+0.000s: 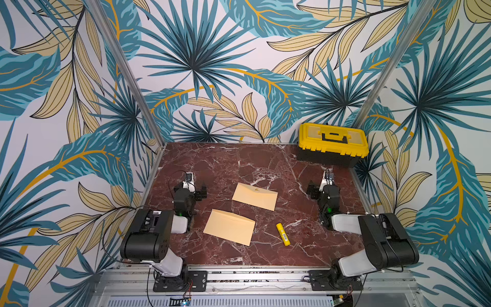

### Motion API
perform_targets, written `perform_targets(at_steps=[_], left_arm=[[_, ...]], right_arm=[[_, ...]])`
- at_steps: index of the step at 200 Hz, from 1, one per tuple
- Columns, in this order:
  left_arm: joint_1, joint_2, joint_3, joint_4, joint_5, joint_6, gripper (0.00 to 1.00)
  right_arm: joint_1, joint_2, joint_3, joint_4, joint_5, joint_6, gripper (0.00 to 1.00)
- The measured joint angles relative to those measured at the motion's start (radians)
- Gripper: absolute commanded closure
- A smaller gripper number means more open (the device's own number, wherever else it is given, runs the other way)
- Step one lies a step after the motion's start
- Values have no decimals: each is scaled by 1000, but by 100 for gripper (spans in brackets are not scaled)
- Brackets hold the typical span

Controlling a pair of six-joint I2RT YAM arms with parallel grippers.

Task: Seal the envelope with a glue stick
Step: Pick up the glue stick from the center of the board.

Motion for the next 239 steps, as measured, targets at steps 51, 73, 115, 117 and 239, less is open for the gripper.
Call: perform_targets(at_steps=[51, 73, 115, 117, 239], left_arm=[[0, 0, 0, 0, 0, 0, 0], [0, 0, 0, 0, 0, 0, 0], [0, 0, 0, 0, -45, -18, 0], [0, 0, 0, 0, -48, -19, 0], [-89, -180, 31, -146, -280, -23, 0]], right_arm=[[0, 0, 0, 0, 0, 0, 1], [0, 0, 0, 0, 0, 0, 1], [0, 0, 0, 0, 0, 0, 0], [0, 0, 0, 0, 0, 0, 1], [0, -178, 63, -237, 2, 14, 1]])
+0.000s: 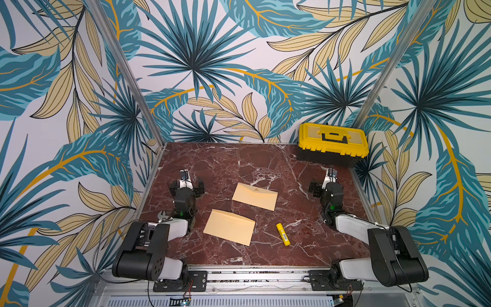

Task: Seal the envelope with a glue stick
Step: Pick up the glue stick from the center of the board.

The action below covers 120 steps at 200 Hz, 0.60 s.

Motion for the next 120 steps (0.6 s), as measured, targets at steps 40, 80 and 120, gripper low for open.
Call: perform_targets(at_steps=[40, 80, 120], left_arm=[[-15, -90, 159, -330, -20, -91, 0], [-17, -195, 229, -611, 85, -219, 0], [-18, -218, 304, -822, 241, -327, 0]], right_arm=[[2, -148, 129, -324, -72, 40, 5], [13, -229, 282, -698, -163, 123, 14], [48, -232, 401, -1062, -274, 216, 25]])
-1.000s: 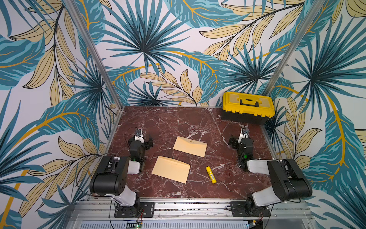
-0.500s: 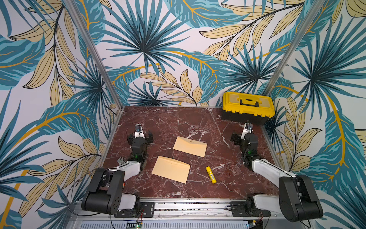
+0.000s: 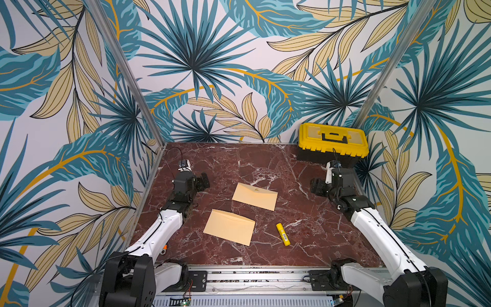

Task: Seal the envelope with a glue stick
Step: Pick up the glue stick from the center of the board.

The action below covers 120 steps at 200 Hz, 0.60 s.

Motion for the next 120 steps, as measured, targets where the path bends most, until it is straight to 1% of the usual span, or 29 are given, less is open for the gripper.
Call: perform_targets(at_steps=[33, 61, 84, 120], left_arm=[[0, 23, 40, -130, 177, -62, 0], [-7, 47, 60, -215, 311, -109, 0], [-10, 51, 69, -275, 361, -131, 0], [-14, 29, 69, -321, 380, -165, 0]], right_arm=[[86, 10, 51, -239, -47, 48, 27], [193, 26, 72, -400, -58, 81, 28], [285, 89, 113, -502, -47, 103, 31], [448, 161, 125, -568, -22, 170, 35]])
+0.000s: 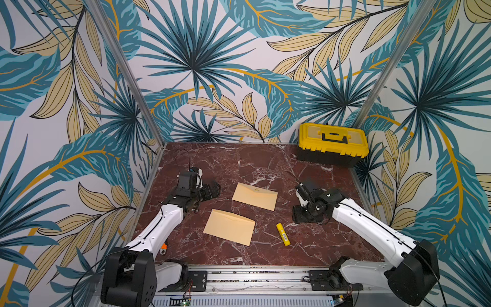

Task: Seal the envelope with a glue stick
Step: Pick up the glue stick from the center of the board.

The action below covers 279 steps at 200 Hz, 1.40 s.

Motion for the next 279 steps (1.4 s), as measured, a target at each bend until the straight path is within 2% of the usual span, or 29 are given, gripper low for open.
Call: perform_targets(at_steps=[59, 110, 209, 279], left_arm=[[-3, -76, 0, -37, 2, -9, 0], [-3, -122, 4, -92, 24, -6, 0], [-3, -130, 5, -102, 26, -10, 0], [-3, -130, 5, -102, 26, -14, 0]], right_arm=[[180, 67, -64, 25, 31, 109, 39], [288, 165, -145, 155, 29, 179, 47], [317, 276, -166, 227, 68, 182, 57], [327, 290, -168, 248, 68, 180, 73]])
